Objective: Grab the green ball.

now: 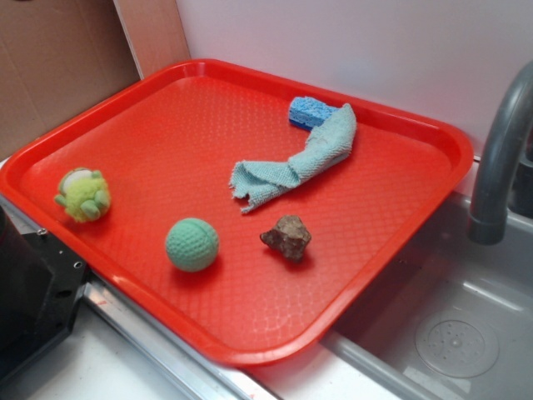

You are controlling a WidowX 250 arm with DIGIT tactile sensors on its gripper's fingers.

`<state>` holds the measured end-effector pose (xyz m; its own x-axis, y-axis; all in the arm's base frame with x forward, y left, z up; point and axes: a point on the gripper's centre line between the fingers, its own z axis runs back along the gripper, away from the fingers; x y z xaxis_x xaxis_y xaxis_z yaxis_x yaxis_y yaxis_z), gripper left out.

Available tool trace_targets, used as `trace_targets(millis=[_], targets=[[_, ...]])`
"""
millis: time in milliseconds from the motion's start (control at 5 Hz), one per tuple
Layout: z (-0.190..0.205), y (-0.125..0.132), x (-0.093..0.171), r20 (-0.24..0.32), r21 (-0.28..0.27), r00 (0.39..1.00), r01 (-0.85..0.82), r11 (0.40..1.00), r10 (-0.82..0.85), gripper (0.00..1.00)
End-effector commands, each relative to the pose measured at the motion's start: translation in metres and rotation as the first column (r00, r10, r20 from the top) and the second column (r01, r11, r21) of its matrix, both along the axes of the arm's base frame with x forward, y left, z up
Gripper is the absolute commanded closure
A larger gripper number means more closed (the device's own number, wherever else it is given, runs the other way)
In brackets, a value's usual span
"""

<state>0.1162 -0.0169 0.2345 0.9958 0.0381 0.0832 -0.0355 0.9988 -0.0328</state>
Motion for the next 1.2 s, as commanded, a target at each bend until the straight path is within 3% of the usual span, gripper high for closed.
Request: trace_targets(millis=[0, 200, 400, 600, 800, 1000], targets=[[0.0, 0.0, 0.0, 0.0, 0.0, 1.0, 0.0, 1.0, 0.0, 0.0], [-0.05, -0.013, 0.014, -0.089, -0.066, 0.996, -0.014, 0.998, 0.008, 0.0], [-0.1, -0.025, 0.021, -0.06, -0.047, 0.983, 0.17, 0.984, -0.172, 0.0], [-0.149, -0.031, 0.032, -0.055, -0.035, 0.921, 0.384, 0.923, -0.385, 0.0], [-0.155, -0.052, 0.039, -0.036, 0.017, 0.8, 0.6, 0.8, -0.599, 0.0], [-0.159, -0.068, 0.037, -0.081, 0.057, 0.663, 0.749, 0.66, -0.744, 0.0]])
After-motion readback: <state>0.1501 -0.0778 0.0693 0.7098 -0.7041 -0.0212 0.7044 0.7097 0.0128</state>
